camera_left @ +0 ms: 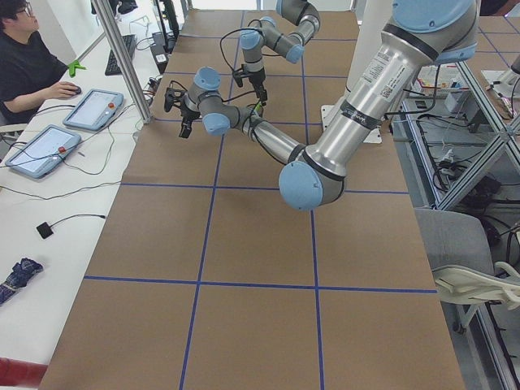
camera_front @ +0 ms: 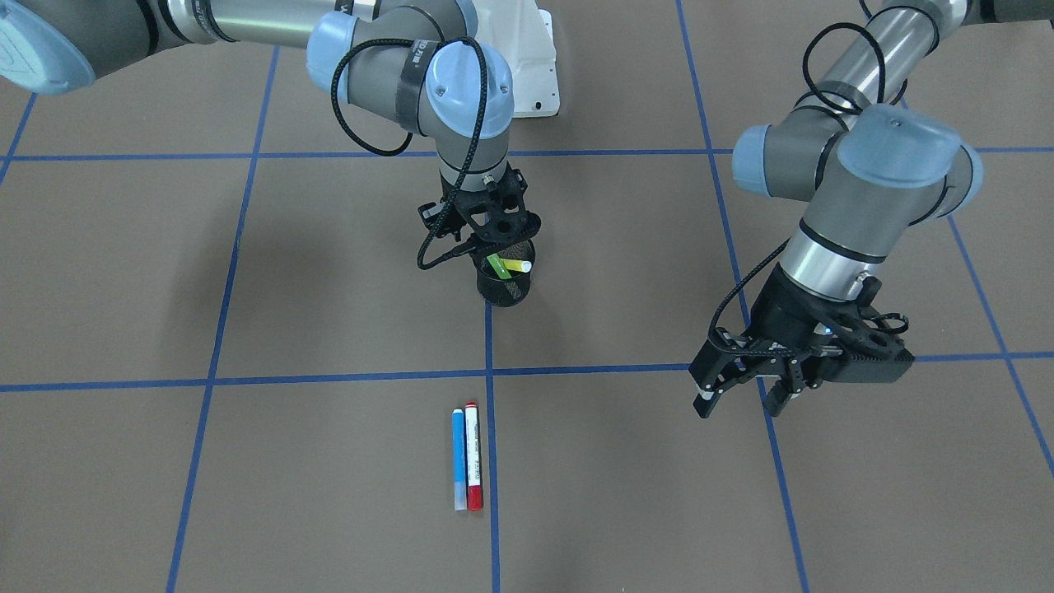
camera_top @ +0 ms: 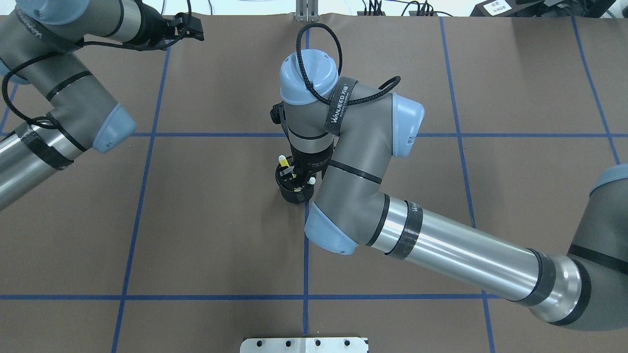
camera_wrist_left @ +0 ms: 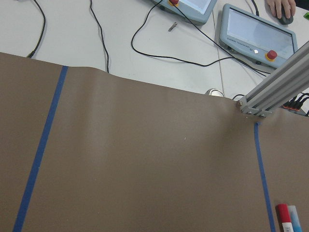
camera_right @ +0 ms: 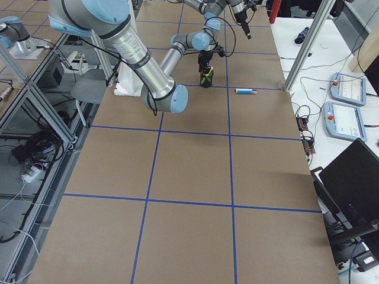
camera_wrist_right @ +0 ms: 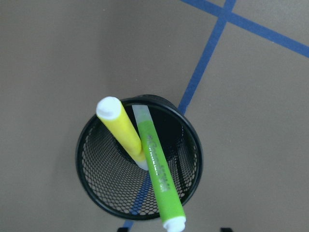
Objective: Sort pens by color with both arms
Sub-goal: 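Close the right gripper on the green highlighter in the cup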
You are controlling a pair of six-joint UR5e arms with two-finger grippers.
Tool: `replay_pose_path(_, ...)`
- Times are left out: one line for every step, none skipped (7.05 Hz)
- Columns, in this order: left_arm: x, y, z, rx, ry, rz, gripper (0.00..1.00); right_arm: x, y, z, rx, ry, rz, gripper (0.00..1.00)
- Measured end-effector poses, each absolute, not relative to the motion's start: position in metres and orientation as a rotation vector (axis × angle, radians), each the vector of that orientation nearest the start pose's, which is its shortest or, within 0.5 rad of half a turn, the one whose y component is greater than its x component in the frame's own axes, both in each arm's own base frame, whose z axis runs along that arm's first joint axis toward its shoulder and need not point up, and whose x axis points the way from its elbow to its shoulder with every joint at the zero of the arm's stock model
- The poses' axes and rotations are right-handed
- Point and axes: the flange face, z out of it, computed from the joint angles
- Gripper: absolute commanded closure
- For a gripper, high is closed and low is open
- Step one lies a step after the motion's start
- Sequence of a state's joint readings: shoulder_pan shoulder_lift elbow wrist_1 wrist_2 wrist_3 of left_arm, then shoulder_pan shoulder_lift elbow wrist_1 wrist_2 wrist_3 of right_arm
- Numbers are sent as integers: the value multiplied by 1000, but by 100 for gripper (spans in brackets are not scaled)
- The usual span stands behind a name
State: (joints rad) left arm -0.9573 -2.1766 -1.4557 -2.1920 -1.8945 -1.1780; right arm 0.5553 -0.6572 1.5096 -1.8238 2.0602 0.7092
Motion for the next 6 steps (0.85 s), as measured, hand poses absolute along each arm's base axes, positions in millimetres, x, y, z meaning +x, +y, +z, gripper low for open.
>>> replay_pose_path(329, -643, 281, 464, 1044, -322, 0, -573, -457, 144, 23, -761, -439, 63)
replay_pose_path(327, -641, 283, 463, 1044, -323, 0, -573, -457, 144, 23, -762, -439, 63)
replay_pose_path(326, -640, 284, 463, 1044, -323, 0, -573, -457, 144, 23, -762, -439, 64)
replay_pose_path(326, -639, 285, 463, 1044, -324, 0, -573, -457, 144, 23, -762, -439, 72)
replay_pose_path(326, -639, 285, 462, 1044, -324, 0, -573, -457, 143, 23, -762, -438, 82)
replay_pose_path(326, -639, 285, 462, 1044, -324, 0, -573, -457, 143, 23, -763, -436, 86)
